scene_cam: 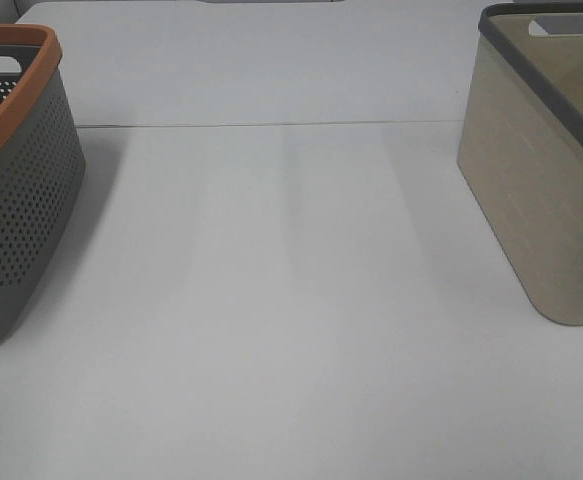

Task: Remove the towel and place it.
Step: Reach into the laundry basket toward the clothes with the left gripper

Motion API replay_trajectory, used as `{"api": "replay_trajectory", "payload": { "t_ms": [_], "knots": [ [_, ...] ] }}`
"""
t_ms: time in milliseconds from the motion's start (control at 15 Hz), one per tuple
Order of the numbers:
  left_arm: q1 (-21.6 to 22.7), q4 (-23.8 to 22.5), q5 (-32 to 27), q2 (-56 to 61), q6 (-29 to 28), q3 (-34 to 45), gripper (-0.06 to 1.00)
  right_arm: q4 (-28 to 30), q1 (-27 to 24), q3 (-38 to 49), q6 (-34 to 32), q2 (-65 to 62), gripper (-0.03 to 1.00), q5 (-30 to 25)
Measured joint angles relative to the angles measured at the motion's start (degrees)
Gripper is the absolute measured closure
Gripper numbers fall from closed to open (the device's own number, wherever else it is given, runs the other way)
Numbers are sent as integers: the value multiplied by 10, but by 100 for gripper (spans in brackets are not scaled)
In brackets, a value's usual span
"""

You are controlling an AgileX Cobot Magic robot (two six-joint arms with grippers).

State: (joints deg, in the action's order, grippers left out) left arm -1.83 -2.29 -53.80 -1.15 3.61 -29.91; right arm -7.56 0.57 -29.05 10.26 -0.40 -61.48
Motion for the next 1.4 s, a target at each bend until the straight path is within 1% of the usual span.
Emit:
{"api": "replay_trajectory", "payload": {
  "t_ms": [133, 267, 333, 467, 533, 667, 867, 933, 1133, 1400],
  "knots": [
    [0, -40, 76, -39, -22, -1, 24, 0, 0, 0, 0, 0, 23, 0],
    [0, -95, 147, -101, -89, -2, 26, 0, 0, 0, 0, 0, 23, 0],
    [0, -123, 175, -147, -133, -5, 26, 0, 0, 0, 0, 0, 23, 0],
    [0, -172, 200, -252, -216, -38, 26, 0, 0, 0, 0, 0, 23, 0],
    [0, -188, 201, -308, -244, -65, 26, 0, 0, 0, 0, 0, 23, 0],
    [0, -203, 202, -432, -273, -129, 26, 0, 0, 0, 0, 0, 23, 0],
    [0, -207, 162, -619, -281, -239, 26, 0, 0, 0, 0, 0, 23, 0],
    [0, -207, 154, -650, -282, -257, 26, 0, 0, 0, 0, 0, 23, 0],
    [0, -207, 70, -802, -274, -399, 26, 0, 0, 0, 0, 0, 23, 0],
    [7, -202, -69, -983, -213, -603, 26, 0, 0, 0, 0, 0, 23, 0]
  ]
}}
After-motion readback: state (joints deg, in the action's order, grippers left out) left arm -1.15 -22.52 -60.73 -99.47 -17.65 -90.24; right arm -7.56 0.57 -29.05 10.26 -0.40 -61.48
